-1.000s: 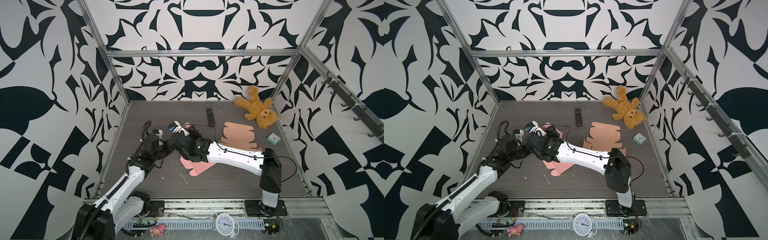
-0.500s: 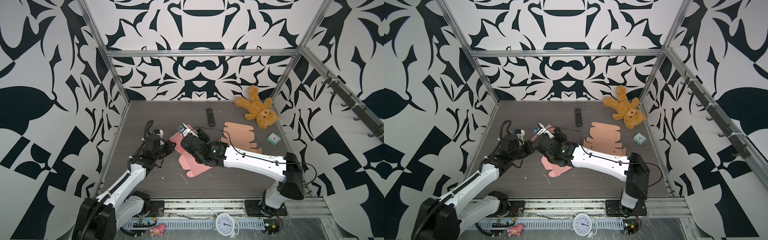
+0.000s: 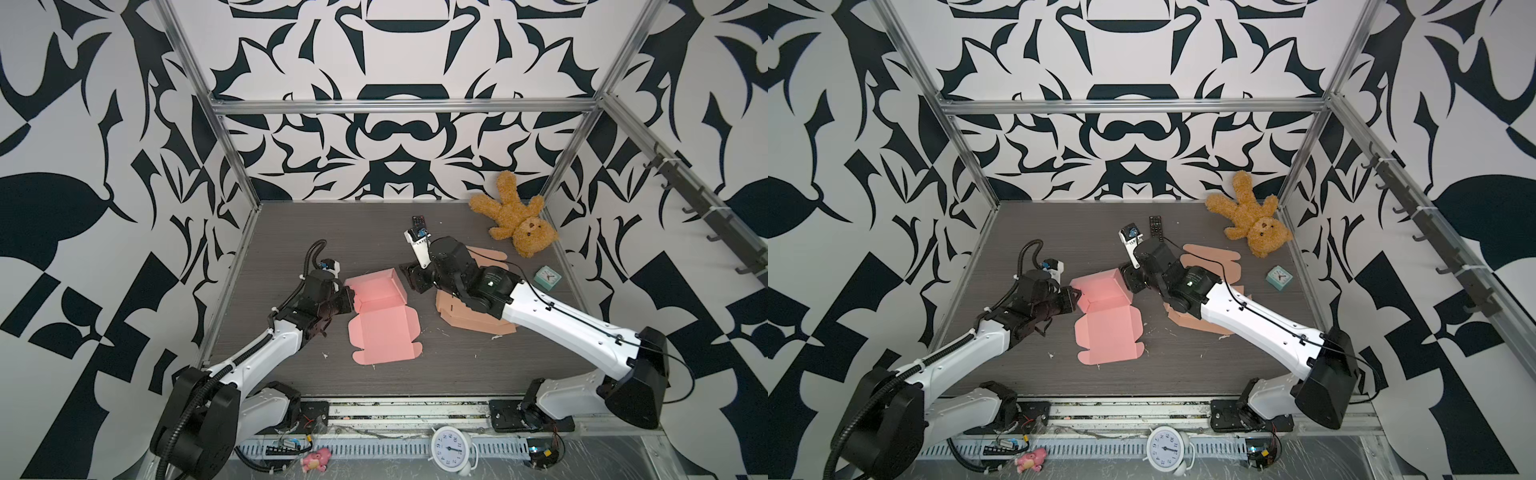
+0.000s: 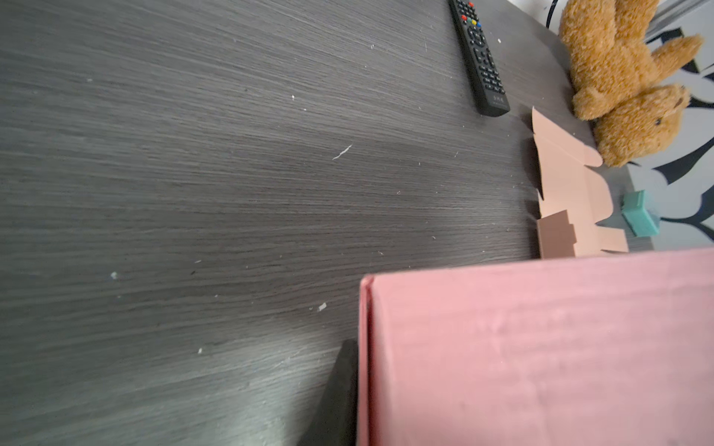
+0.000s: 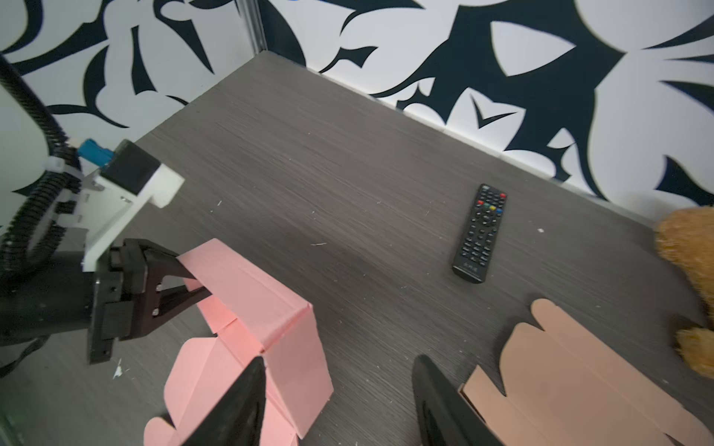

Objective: Fold the paper box

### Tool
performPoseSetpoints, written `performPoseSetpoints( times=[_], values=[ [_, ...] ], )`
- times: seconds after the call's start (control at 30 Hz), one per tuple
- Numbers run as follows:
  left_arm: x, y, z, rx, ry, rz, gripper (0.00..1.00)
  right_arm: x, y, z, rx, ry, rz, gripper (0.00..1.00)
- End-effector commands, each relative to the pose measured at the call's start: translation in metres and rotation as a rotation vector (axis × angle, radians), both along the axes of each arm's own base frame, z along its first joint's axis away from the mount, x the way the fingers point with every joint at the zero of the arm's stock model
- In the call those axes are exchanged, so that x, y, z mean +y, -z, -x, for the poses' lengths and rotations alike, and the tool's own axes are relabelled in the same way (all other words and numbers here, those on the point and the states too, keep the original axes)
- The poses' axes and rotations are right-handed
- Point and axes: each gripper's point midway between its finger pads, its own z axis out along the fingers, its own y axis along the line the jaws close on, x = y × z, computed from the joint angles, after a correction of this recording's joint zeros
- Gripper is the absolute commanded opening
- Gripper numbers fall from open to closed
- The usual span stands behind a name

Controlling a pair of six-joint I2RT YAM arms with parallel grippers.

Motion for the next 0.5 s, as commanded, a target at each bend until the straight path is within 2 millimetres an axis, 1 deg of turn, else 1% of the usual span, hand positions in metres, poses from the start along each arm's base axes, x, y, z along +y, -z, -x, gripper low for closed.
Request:
performPoseSetpoints(
  times=[0.0,0.2,0.23,0.27,0.47],
  values=[
    [-0.006,-0.014,-0.018,-0.120,0.040,-0.085,0.15,0.024,-0.002,0.010,0.070,-0.123,-0.101,0.62],
    [-0.025,-0.011,-0.023,-0.210,0.134,-0.160,0.15,0.029,0.026,0.000,0.119,-0.152,-0.015,0.62],
    [-0.027,-0.004,-0.024,-0.206,0.148,-0.181,0.14,0.031,0.031,-0.001,0.125,-0.158,-0.001,0.62],
    [-0.030,-0.002,-0.025,-0.217,0.161,-0.195,0.14,0.032,0.034,-0.002,0.129,-0.163,0.008,0.62],
    [-0.042,0.001,-0.030,-0.278,0.218,-0.240,0.14,0.038,0.056,-0.004,0.164,-0.191,0.041,0.62]
  ],
)
